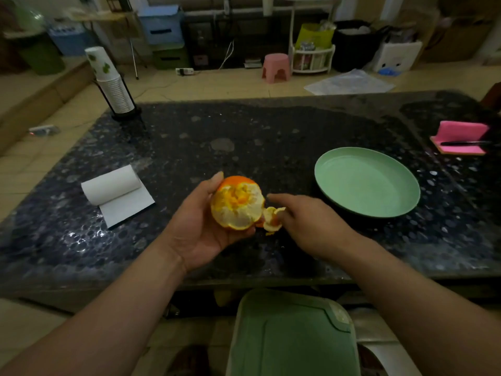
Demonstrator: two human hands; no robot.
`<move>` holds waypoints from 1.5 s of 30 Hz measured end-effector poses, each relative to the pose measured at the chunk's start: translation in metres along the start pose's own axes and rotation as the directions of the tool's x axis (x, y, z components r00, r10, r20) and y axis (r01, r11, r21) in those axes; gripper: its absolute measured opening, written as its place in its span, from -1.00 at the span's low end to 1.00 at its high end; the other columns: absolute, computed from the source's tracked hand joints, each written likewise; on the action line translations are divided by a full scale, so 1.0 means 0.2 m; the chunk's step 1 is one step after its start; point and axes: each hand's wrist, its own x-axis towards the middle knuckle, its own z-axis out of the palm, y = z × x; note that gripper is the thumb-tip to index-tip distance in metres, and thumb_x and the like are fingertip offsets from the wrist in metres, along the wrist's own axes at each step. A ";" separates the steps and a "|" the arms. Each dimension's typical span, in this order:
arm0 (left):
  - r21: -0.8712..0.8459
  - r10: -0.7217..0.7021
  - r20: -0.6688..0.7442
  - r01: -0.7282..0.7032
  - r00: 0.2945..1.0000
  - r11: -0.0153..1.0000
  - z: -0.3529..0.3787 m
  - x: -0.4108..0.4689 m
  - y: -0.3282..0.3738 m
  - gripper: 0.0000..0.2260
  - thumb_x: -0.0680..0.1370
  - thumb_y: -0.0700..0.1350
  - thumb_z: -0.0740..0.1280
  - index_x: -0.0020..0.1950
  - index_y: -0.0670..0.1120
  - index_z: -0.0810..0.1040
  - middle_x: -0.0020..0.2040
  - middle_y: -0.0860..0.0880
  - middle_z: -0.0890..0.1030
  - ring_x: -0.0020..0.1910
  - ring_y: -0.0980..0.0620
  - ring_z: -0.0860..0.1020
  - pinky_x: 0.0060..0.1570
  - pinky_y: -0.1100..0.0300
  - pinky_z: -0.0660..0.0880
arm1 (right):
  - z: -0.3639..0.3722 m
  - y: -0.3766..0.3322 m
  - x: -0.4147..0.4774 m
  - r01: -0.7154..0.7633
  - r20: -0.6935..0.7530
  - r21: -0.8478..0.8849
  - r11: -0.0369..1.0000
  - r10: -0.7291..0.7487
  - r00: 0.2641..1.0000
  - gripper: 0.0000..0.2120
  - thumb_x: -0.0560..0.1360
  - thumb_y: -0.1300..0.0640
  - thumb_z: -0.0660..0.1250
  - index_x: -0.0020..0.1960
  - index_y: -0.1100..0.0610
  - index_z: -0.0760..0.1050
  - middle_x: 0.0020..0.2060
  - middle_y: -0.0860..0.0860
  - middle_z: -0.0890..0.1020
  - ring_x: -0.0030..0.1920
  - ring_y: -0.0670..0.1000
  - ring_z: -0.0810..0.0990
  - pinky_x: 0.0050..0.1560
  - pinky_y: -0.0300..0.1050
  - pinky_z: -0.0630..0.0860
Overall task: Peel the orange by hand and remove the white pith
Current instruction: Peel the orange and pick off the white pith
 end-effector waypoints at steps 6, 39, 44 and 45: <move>0.094 -0.008 -0.108 0.018 0.994 0.995 0.03 0.00 0.01 -0.40 0.49 0.39 0.32 0.18 -0.10 0.72 0.09 -0.18 0.72 -0.06 -0.11 0.68 -0.19 0.08 0.58 | -0.17 -0.12 -0.10 0.152 -0.133 0.367 0.918 -0.110 0.985 -0.80 0.67 -0.09 0.35 0.26 -0.15 0.64 -0.02 -0.23 0.71 -0.01 -0.23 0.65 -0.07 -0.33 0.56; 0.495 -0.004 -0.180 0.095 0.984 0.864 0.09 -0.05 0.03 -0.52 0.56 0.33 0.35 0.06 -0.08 0.69 -0.10 -0.14 0.75 -0.17 -0.07 0.71 -0.09 0.03 0.61 | -0.16 -0.20 -0.17 0.251 -0.074 0.028 0.968 -0.248 0.966 -0.90 0.64 -0.04 0.30 0.02 -0.04 0.54 -0.30 -0.07 0.59 -0.30 -0.07 0.56 -0.26 0.08 0.56; 0.501 -0.002 -0.133 0.069 0.991 0.863 0.10 -0.07 0.02 -0.58 0.59 0.27 0.33 0.06 -0.09 0.66 -0.14 -0.13 0.73 -0.24 -0.04 0.69 -0.29 0.10 0.59 | -0.14 -0.20 -0.18 0.222 -0.110 0.130 0.966 -0.208 0.972 -0.85 0.61 0.04 0.30 -0.12 0.04 0.51 -0.36 -0.02 0.57 -0.35 0.00 0.54 -0.32 0.13 0.53; 0.491 -0.004 -0.128 0.067 0.992 0.869 0.10 -0.08 0.02 -0.58 0.59 0.26 0.34 0.06 -0.10 0.66 -0.14 -0.14 0.73 -0.25 -0.04 0.69 -0.35 0.12 0.57 | -0.14 -0.19 -0.18 0.206 -0.128 0.177 0.962 -0.185 0.974 -0.85 0.61 0.06 0.32 -0.12 0.05 0.53 -0.36 -0.01 0.58 -0.36 -0.01 0.55 -0.33 0.11 0.53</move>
